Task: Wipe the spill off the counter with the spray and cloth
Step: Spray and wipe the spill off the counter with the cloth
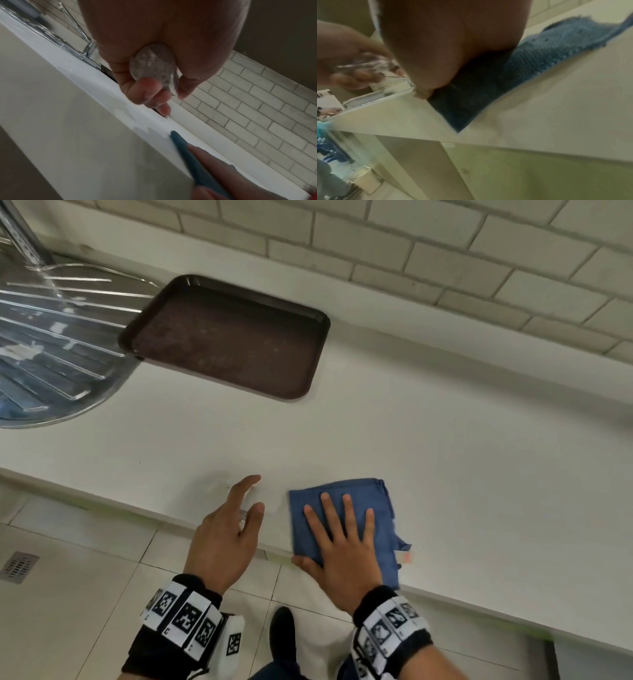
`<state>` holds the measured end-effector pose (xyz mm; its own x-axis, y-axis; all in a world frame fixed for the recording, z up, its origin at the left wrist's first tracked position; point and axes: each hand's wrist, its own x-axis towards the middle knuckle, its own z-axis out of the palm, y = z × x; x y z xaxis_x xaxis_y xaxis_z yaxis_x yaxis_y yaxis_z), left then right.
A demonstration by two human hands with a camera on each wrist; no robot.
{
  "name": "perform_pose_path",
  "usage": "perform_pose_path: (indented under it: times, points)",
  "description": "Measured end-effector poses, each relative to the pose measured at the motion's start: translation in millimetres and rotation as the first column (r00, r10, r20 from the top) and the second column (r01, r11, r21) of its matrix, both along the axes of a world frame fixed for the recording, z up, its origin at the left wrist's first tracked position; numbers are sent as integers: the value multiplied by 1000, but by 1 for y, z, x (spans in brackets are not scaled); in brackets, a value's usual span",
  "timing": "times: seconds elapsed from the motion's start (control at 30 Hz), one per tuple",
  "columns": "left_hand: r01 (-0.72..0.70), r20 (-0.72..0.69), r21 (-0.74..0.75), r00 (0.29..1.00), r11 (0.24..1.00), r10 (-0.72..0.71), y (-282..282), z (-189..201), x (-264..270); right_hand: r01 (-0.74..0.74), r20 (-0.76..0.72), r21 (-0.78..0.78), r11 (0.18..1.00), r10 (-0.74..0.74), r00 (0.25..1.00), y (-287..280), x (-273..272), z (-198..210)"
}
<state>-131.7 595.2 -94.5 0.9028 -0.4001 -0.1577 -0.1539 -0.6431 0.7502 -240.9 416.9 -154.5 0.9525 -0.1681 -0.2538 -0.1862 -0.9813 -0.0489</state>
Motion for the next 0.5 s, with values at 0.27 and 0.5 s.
perform_pose_path:
  times: [0.27, 0.5]
  points:
    - [93, 15, -10, 996, 996, -93, -21, 10, -18, -78, 109, 12, 997, 76, 991, 16, 0, -6]
    - [157, 10, 2, 987, 988, -157, -46, 7, -39, 113, 67, -27, 993, -111, 992, -69, -90, -10]
